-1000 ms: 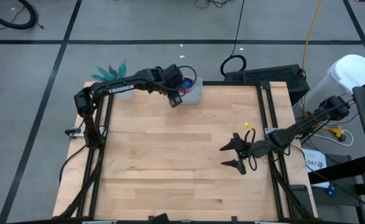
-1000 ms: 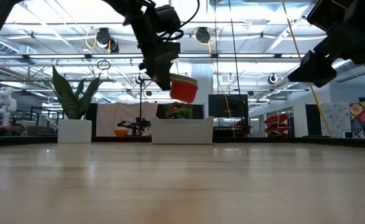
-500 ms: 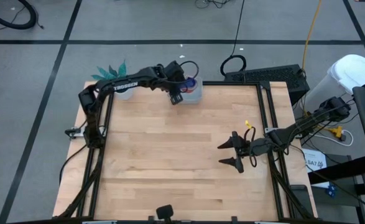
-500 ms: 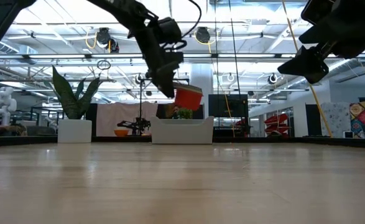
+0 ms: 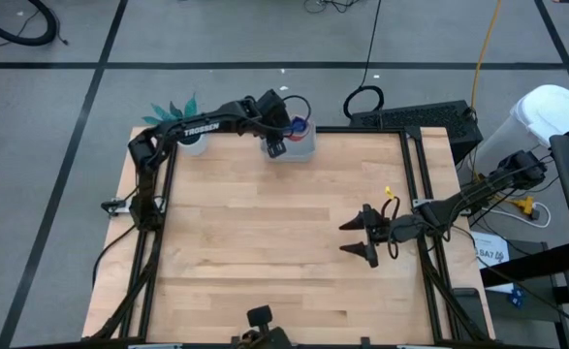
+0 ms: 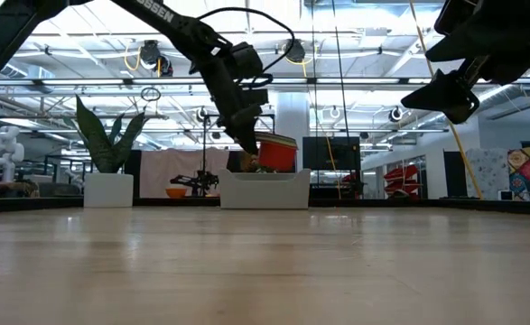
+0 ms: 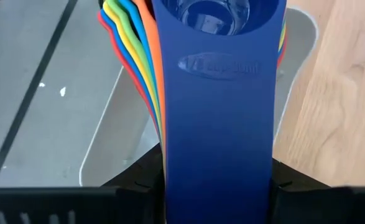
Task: Nest measuring cups in basket
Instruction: Put the nested measuring cups into the gray bin
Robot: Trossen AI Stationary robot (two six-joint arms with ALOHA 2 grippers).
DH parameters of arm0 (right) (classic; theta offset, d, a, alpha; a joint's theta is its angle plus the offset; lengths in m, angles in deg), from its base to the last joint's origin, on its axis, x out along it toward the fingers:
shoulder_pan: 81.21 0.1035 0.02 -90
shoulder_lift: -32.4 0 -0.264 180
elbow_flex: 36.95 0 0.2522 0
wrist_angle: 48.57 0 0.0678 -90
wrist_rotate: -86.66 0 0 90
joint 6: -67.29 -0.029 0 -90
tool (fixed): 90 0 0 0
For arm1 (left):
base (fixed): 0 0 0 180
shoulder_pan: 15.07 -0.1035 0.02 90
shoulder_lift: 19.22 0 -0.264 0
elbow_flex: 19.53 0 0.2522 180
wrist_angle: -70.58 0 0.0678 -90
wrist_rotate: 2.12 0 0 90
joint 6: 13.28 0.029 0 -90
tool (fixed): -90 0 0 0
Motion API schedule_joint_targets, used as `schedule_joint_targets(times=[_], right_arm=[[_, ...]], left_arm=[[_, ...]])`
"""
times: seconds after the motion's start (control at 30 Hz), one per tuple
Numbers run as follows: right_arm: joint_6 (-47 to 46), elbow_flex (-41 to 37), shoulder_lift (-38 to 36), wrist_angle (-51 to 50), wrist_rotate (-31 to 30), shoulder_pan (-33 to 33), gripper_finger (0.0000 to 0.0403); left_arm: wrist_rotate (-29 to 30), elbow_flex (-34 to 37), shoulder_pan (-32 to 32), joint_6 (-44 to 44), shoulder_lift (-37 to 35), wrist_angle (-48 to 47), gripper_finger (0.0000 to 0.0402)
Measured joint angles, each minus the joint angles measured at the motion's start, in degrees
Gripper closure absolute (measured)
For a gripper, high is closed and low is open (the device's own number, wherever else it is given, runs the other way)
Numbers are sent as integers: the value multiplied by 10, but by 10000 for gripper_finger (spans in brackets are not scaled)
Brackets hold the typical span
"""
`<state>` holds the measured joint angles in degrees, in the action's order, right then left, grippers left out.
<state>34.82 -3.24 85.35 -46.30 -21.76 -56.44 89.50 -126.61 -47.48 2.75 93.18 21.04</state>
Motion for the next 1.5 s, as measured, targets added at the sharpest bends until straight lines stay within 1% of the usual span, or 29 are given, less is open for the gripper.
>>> schedule_joint_targets(times=[0.07, 0.2, 0.4, 0.57, 1.03, 1.3, 1.5], right_arm=[[0, 0, 0, 0, -11, 0, 90], [-1, 0, 0, 0, -12, 0, 90], [-14, 0, 0, 0, -13, 0, 90], [-14, 0, 0, -1, -13, 0, 90], [-14, 0, 0, -1, -13, 0, 90], [-23, 0, 0, 0, -12, 0, 90], [-24, 0, 0, 0, -12, 0, 90]], left_arm=[[-11, 0, -7, 0, 5, 5, 262], [-22, 0, -18, 3, 24, 9, 262], [-41, 0, -18, 4, 43, 20, 262], [-61, 0, -18, -2, 58, 9, 262], [-68, 10, -31, -29, 69, -3, 262], [-78, 11, -26, -37, 102, 26, 263], [-78, 11, -21, -33, 102, 31, 263]])
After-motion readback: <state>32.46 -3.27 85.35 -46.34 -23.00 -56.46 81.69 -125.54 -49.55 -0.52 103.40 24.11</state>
